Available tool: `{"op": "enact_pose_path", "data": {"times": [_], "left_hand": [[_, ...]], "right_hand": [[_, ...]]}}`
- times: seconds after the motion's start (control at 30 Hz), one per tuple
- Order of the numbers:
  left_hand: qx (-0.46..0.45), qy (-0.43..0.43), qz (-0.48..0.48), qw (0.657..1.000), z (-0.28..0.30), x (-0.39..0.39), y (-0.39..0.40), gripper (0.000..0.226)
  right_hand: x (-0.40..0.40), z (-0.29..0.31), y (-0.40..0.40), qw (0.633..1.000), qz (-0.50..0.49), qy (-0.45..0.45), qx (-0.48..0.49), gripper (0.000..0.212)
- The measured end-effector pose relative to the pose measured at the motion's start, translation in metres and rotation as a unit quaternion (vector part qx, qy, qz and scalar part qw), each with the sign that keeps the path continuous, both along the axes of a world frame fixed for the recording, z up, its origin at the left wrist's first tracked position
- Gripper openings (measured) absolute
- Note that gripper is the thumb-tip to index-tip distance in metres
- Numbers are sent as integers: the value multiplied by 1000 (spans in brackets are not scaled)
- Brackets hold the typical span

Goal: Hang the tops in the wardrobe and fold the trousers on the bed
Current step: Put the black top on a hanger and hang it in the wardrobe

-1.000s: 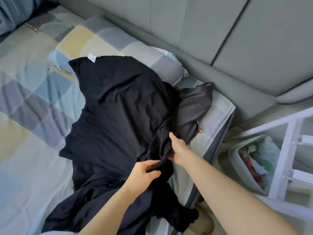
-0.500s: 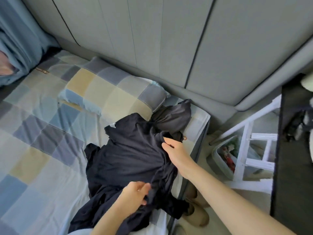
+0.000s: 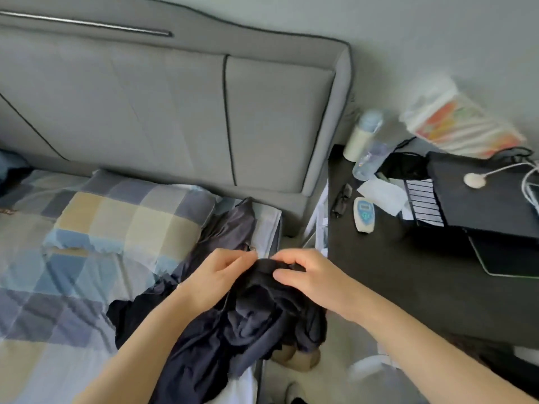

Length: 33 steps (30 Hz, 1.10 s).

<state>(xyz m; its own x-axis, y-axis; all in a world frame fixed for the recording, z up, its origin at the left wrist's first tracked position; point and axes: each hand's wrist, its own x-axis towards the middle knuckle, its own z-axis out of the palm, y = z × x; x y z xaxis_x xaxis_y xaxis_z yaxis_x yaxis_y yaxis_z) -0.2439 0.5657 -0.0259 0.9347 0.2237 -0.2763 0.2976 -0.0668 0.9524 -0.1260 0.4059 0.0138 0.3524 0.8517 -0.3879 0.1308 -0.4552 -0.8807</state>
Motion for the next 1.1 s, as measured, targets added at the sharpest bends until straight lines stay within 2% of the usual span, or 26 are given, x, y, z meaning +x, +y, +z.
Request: {"op": "enact_pose_path", "data": {"times": [0.07,0.17,0.23,0.37,0.47,0.6,0.67,0.83,0.93,1.03,1.1], "left_hand": [[39,-8,-59,997,19,15,-20,52],[170,-13,-133,976,42,40,-52,38],[212,-16,-171,962,61,54,-74,32],[250,-39,-234,939,92,75,-123,34],[308,-40,-281,908,107,86,-163,41],[341,-43,-327,880,124,90,-235,50],[384,-50,-357,850,133,90,-275,52],[431,-50,-421,797,154,85,-369,40],[445,-65,-446,774,164,85,-416,41],[463,-75,-482,740,174,86,-469,43],[475,-81,-512,711,181,87,-504,37]], "right_hand": [[6,23,-38,998,-52,-42,7,19],[13,38,-93,982,-89,-169,-9,9],[16,46,-125,966,-105,-232,-32,1],[16,72,-202,940,-157,-298,-54,14],[13,88,-260,932,-214,-288,-39,17],[-3,98,-346,928,-260,-264,-44,25],[-17,104,-392,922,-278,-265,-48,26],[-54,123,-503,925,-308,-216,-61,25],[-72,138,-565,926,-337,-157,-66,19],[-93,157,-625,922,-360,-118,-81,6],[-103,169,-661,911,-380,-114,-109,3]]}}
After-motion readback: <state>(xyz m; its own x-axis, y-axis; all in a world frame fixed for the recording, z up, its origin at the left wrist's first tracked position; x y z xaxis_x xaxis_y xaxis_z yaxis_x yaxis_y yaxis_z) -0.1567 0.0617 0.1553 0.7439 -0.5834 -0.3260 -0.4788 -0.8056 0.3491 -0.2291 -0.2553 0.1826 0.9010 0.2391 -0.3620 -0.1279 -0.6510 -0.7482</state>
